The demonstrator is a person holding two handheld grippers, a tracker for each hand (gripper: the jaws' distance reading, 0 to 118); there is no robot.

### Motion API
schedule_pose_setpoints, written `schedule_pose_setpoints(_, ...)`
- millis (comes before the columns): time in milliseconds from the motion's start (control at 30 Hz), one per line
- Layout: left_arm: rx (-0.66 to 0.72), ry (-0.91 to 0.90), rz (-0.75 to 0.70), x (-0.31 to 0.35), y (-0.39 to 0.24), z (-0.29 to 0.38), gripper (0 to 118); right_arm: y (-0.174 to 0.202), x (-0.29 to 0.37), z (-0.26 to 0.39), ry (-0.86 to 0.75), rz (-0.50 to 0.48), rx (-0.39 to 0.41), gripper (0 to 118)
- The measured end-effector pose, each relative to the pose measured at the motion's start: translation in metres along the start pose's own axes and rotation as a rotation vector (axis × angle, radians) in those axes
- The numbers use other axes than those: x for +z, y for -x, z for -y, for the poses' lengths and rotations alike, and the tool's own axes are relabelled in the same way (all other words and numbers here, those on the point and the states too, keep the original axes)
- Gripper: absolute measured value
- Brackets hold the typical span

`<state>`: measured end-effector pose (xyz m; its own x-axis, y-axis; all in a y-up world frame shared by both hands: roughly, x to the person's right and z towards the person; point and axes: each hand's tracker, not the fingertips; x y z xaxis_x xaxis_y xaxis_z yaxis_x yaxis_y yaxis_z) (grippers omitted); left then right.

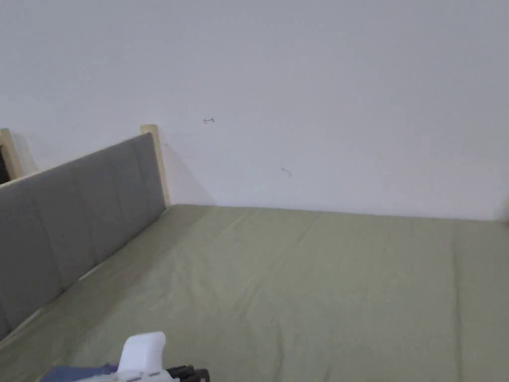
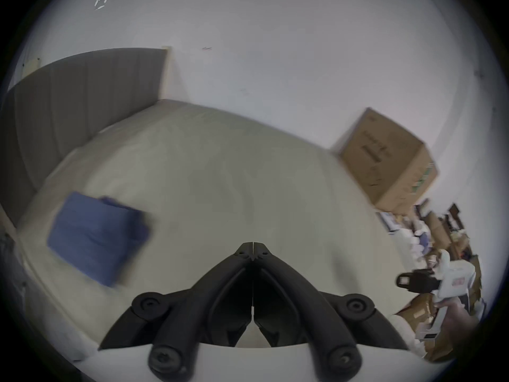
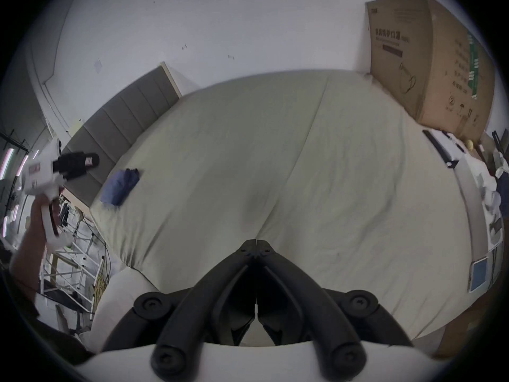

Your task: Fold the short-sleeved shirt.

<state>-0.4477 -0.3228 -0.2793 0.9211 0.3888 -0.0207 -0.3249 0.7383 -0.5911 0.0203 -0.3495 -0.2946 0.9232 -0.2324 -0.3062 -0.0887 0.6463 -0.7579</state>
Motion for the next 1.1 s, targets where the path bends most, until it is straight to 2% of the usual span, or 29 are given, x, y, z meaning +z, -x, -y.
schedule_pose_setpoints(33, -0.026, -0.028, 0.056, 0.004, -0.022, 0.010, 0, 0.000, 0.012, -0.003, -0.018, 0.008, 0.007, 0)
schedule_pose_setpoints(133, -0.121, -0.174, 0.022, 0.018, -0.083, 0.026, 0, 0.003, 0.053, -0.012, -0.122, 0.015, 0.029, 0)
schedule_pose_setpoints(200, -0.185, -0.313, -0.009, 0.031, -0.120, 0.033, 0, 0.007, 0.081, -0.015, -0.247, 0.051, 0.087, 0)
schedule_pose_setpoints(300, -0.287, -0.503, -0.038, 0.055, -0.166, 0.040, 0, 0.021, 0.123, -0.007, -0.575, 0.220, 0.212, 0)
schedule_pose_setpoints(333, -0.334, -0.559, -0.064, 0.060, -0.179, 0.043, 0, 0.024, 0.133, 0.001, -0.696, 0.295, 0.224, 0)
schedule_pose_setpoints(433, -0.391, -0.678, -0.205, 0.068, -0.211, 0.060, 0, 0.021, 0.144, 0.022, -0.977, 0.350, 0.180, 0)
schedule_pose_setpoints(500, -0.358, -0.668, -0.134, 0.068, -0.215, 0.067, 0, 0.018, 0.147, 0.027, -0.992, 0.429, 0.110, 0)
schedule_pose_setpoints(567, -0.329, -0.675, -0.128, 0.072, -0.219, 0.076, 0, 0.010, 0.145, 0.028, -0.953, 0.422, 0.048, 0)
schedule_pose_setpoints(733, -0.361, -0.699, -0.180, 0.080, -0.221, 0.083, 0, -0.002, 0.142, 0.037, -0.913, 0.459, 0.071, 0)
schedule_pose_setpoints(900, -0.364, -0.715, -0.181, 0.089, -0.215, 0.082, 0, -0.001, 0.142, 0.039, -0.901, 0.419, 0.061, 0)
schedule_pose_setpoints(933, -0.362, -0.713, -0.175, 0.090, -0.214, 0.081, 5, 0.000, 0.142, 0.038, -0.901, 0.421, 0.063, 2)
schedule_pose_setpoints(967, -0.361, -0.708, -0.160, 0.092, -0.212, 0.080, 22, 0.002, 0.144, 0.037, -0.896, 0.427, 0.067, 16)
schedule_pose_setpoints(1000, -0.360, -0.702, -0.129, 0.092, -0.211, 0.080, 46, 0.003, 0.145, 0.036, -0.896, 0.428, 0.071, 35)
schedule_pose_setpoints(1033, -0.359, -0.704, -0.130, 0.093, -0.209, 0.079, 76, 0.003, 0.147, 0.035, -0.898, 0.426, 0.079, 60)
schedule_pose_setpoints(1067, -0.359, -0.702, -0.128, 0.093, -0.208, 0.079, 110, 0.003, 0.148, 0.034, -0.898, 0.426, 0.085, 94)
schedule_pose_setpoints(1100, -0.359, -0.700, -0.131, 0.091, -0.208, 0.079, 118, 0.004, 0.149, 0.033, -0.898, 0.431, 0.093, 107)
